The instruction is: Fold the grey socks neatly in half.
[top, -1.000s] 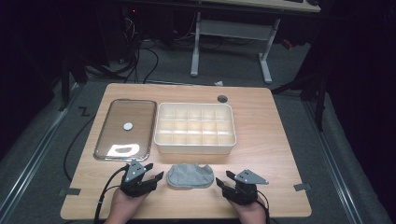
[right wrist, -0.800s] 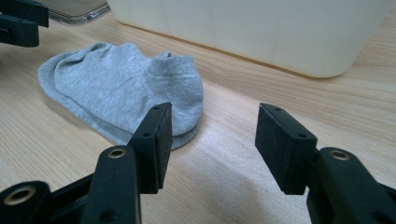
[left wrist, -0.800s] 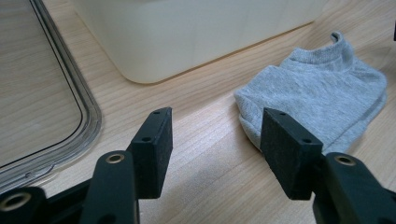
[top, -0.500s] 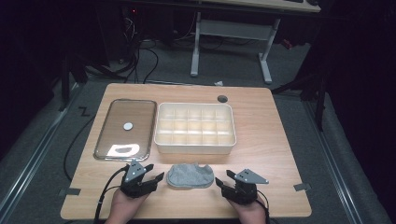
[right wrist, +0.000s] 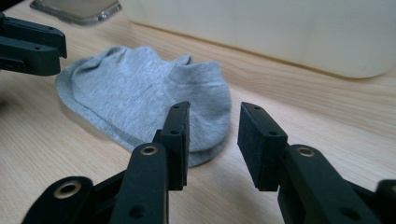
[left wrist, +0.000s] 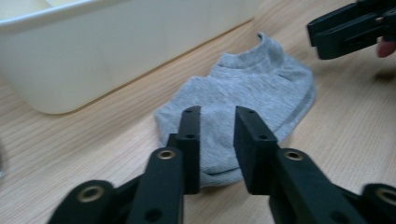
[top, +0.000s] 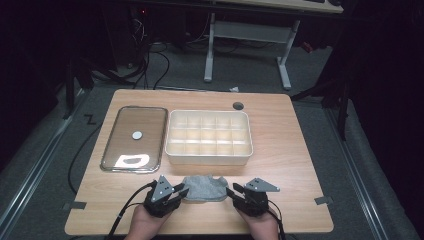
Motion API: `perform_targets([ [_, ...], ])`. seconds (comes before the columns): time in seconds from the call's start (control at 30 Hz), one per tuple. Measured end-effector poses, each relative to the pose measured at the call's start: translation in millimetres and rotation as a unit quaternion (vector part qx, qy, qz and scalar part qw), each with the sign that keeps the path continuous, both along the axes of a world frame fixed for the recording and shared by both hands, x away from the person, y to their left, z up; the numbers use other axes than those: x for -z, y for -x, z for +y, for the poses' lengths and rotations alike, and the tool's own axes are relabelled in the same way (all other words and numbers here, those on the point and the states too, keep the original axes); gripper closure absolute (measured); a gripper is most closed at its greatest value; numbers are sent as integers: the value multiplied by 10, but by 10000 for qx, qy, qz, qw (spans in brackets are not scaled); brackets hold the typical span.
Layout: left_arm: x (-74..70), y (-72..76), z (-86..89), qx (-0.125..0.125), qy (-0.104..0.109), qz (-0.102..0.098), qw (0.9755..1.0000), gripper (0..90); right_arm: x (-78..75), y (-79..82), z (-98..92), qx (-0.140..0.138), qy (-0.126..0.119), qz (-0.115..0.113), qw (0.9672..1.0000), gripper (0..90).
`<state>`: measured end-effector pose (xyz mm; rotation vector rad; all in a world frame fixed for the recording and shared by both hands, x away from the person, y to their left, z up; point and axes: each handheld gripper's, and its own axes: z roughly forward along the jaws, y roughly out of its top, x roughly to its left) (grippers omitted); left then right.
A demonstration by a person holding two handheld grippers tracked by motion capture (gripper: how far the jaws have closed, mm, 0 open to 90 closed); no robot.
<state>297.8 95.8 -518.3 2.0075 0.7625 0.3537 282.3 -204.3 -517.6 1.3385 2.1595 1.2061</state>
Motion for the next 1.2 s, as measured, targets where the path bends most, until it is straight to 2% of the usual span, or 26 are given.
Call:
perform_targets([
  [0.2,23,39,-139,201,-138,64,9997,746,24,-60,90,117,87,87,9999,576],
  [0.23,29,38,-163,230,-174,104,9995,727,55,-109,91,174,80,189,9996,561],
  [0.27,38,33,-177,237,-188,120,9995,720,64,-121,91,162,62,196,9997,558],
  [0.3,52,27,-193,271,-252,140,9992,705,67,-123,99,177,50,238,9995,557],
  [0.37,90,30,-239,350,-583,105,9976,670,74,-126,117,115,76,237,9996,557],
  [0.4,109,36,-254,365,-660,101,9971,669,82,-126,129,70,116,217,9997,557],
  [0.57,135,50,-268,408,-706,99,9966,677,113,-125,164,20,232,264,9994,554],
  [0.63,140,62,-259,451,-783,43,9959,695,141,-126,189,-30,373,306,9988,552],
  [0.73,145,84,-238,465,-792,32,9958,709,140,-102,212,-115,499,253,9984,605],
  [0.87,145,106,-207,531,-792,62,9954,710,143,-84,224,-133,504,232,9984,644],
  [0.93,146,123,-187,558,-768,75,9955,709,143,-64,236,-137,477,258,9984,718],
  [0.97,146,123,-187,558,-768,75,9955,709,143,-64,236,-137,477,258,9984,718],
  [1.03,129,106,-179,617,-750,194,9951,708,143,-45,257,-265,529,222,9980,776],
  [1.07,116,91,-179,655,-747,278,9947,705,142,-43,259,-274,534,225,9979,779],
  [1.1,116,91,-179,655,-747,278,9947,692,142,-43,259,-274,534,225,9979,779],
  [1.13,57,39,-190,674,-660,543,9941,674,143,-49,253,-294,513,232,9980,779],
  [1.2,-24,18,-218,614,-451,525,9957,660,143,-50,253,-297,512,230,9980,779],
])
